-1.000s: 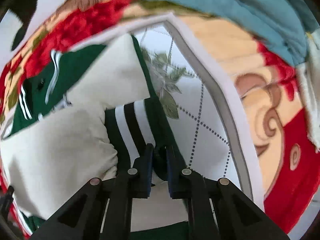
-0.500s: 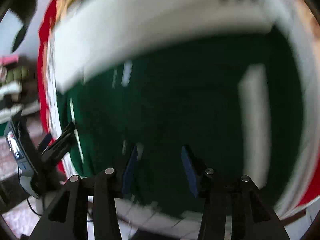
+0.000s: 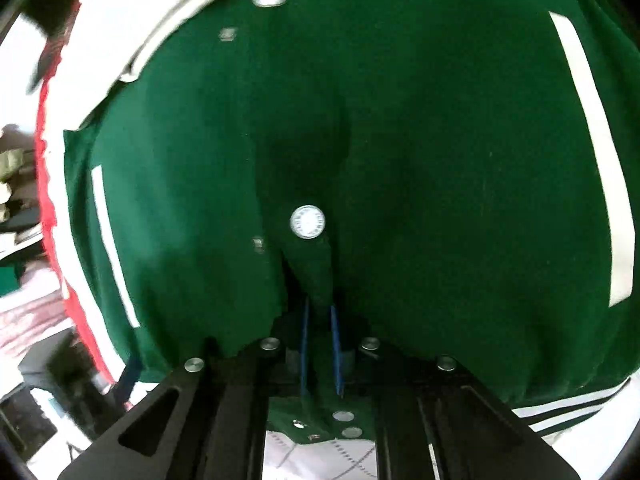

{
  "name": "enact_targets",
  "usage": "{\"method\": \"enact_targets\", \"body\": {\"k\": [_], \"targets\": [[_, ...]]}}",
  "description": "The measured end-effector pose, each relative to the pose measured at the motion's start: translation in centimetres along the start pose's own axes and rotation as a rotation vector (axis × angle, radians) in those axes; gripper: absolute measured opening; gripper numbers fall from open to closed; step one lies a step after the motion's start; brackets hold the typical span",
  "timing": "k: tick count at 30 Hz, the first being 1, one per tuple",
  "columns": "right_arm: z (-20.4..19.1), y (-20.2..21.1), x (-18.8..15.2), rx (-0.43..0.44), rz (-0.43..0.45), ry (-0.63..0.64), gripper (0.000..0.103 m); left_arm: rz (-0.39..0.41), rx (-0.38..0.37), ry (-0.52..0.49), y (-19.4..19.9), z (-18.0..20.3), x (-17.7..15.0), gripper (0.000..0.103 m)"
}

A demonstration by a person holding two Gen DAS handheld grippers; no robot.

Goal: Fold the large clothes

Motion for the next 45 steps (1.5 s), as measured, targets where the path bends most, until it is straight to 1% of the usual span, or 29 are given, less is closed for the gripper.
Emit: {"method": "enact_targets", "body": {"k": [2, 3, 4, 6, 7, 8, 9, 10, 12, 15, 18, 20, 21, 23, 24, 25, 26, 27, 28, 30, 32, 34, 35, 36, 37, 38, 41, 43, 45], "targets": [[-0.2, -0.6, -0.3, -0.027, -0.022, 0.038, 0.011, -0.003, -0.001, -0.012, 0.0, -0.3, 0.1, 0.103], [0.0, -1.0, -0.3, -0.026, -0.046, 0.048, 0.015, -0.004, -0.002, -0.013, 0.3, -0.5, 0.2, 0.103], [-0.7, -1.6, 0.8, -0.010, -0.062, 0.046, 0.016, 0.002, -0.006, -0.010, 0.7, -0.6, 0.4, 0.103], [0.3, -0.4, 0.7, 0.085, -0.107, 0.018, 0.023, 0.036, -0.014, -0.011, 2.2, -0.7, 0.8, 0.103], [0.9, 0.7, 0.7, 0.110, -0.105, 0.006, 0.035, 0.053, -0.021, -0.009, 3.0, -0.5, 1.1, 0.103], [1.8, 2.1, 0.7, 0.120, -0.086, -0.004, 0.044, 0.078, -0.039, -0.003, 4.2, -0.1, 1.5, 0.103], [2.9, 3.9, 0.9, 0.122, -0.049, -0.018, 0.055, 0.090, -0.051, 0.000, 4.9, 0.5, 1.7, 0.103], [4.5, 6.2, 1.3, 0.106, 0.004, -0.042, 0.056, 0.103, -0.066, 0.003, 5.6, 1.5, 1.8, 0.103], [8.3, 10.0, 2.2, 0.062, 0.077, -0.081, 0.056, 0.128, -0.098, 0.005, 7.0, 4.1, 2.4, 0.103], [13.8, 15.0, 5.3, -0.080, 0.192, -0.099, 0.056, 0.158, -0.117, -0.002, 8.5, 8.7, 3.6, 0.103], [17.6, 16.9, 9.8, -0.169, 0.248, -0.063, 0.056, 0.200, -0.089, -0.022, 9.4, 13.9, 5.4, 0.103], [19.0, 16.7, 14.3, -0.202, 0.246, -0.024, 0.056, 0.226, -0.053, -0.029, 9.7, 17.4, 6.8, 0.103], [19.9, 16.1, 15.9, -0.210, 0.234, 0.010, 0.055, 0.231, -0.037, -0.030, 9.4, 17.9, 7.6, 0.103], [21.6, 14.9, 17.7, -0.189, 0.207, 0.063, 0.047, 0.245, 0.022, -0.030, 8.8, 19.7, 8.6, 0.103], [22.6, 13.9, 18.6, -0.196, 0.180, 0.099, 0.027, 0.242, 0.061, -0.035, 8.1, 20.7, 8.7, 0.103], [23.7, 13.2, 19.0, -0.213, 0.171, 0.102, 0.018, 0.240, 0.094, -0.041, 7.4, 21.4, 8.5, 0.103], [25.7, 12.3, 19.4, -0.156, 0.151, 0.076, 0.019, 0.245, 0.109, -0.038, 7.2, 21.7, 8.3, 0.103], [27.2, 11.8, 19.7, -0.068, 0.135, 0.039, 0.018, 0.256, 0.123, -0.021, 7.2, 21.9, 8.2, 0.103], [27.8, 11.8, 19.8, -0.032, 0.121, 0.031, 0.018, 0.260, 0.138, -0.002, 7.3, 22.0, 8.1, 0.103], [27.7, 12.1, 20.0, -0.038, 0.081, 0.096, 0.019, 0.252, 0.164, 0.016, 7.5, 21.6, 8.0, 0.103], [27.1, 12.5, 20.2, -0.043, 0.051, 0.176, 0.025, 0.219, 0.198, 0.046, 8.1, 20.6, 7.4, 0.103], [27.3, 13.7, 19.7, -0.055, 0.055, 0.225, 0.052, 0.212, 0.230, 0.074, 8.4, 18.9, 6.6, 0.103], [27.6, 14.7, 19.4, -0.059, 0.077, 0.245, 0.060, 0.216, 0.252, 0.090, 9.4, 18.7, 6.0, 0.103], [28.3, 16.1, 18.9, -0.060, 0.105, 0.273, 0.072, 0.224, 0.280, 0.107, 10.7, 18.6, 5.1, 0.103], [28.7, 16.9, 18.3, -0.069, 0.119, 0.289, 0.079, 0.225, 0.322, 0.113, 11.8, 18.7, 3.9, 0.103], [29.4, 17.9, 17.5, -0.090, 0.136, 0.303, 0.080, 0.221, 0.362, 0.117, 12.7, 18.6, 2.6, 0.103], [32.3, 20.2, 15.9, -0.146, 0.157, 0.323, 0.081, 0.211, 0.401, 0.104, 14.7, 19.7, -1.6, 0.103], [33.9, 20.7, 15.3, -0.168, 0.153, 0.303, 0.081, 0.187, 0.389, 0.069, 15.8, 22.4, -4.9, 0.103], [36.6, 21.5, 13.9, -0.176, 0.142, 0.265, 0.081, 0.164, 0.349, 0.013, 16.2, 25.3, -7.2, 0.103]]}}
Point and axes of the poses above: each gripper's, at about its wrist camera, not at the fingertips, and y roughly against the way its jaws point, z to its right, x to its top, the point moved 5 cm from there along -y, roughly the way its jaws point, and after that the axes turned 5 degrees about y, right-handed, at the moved point
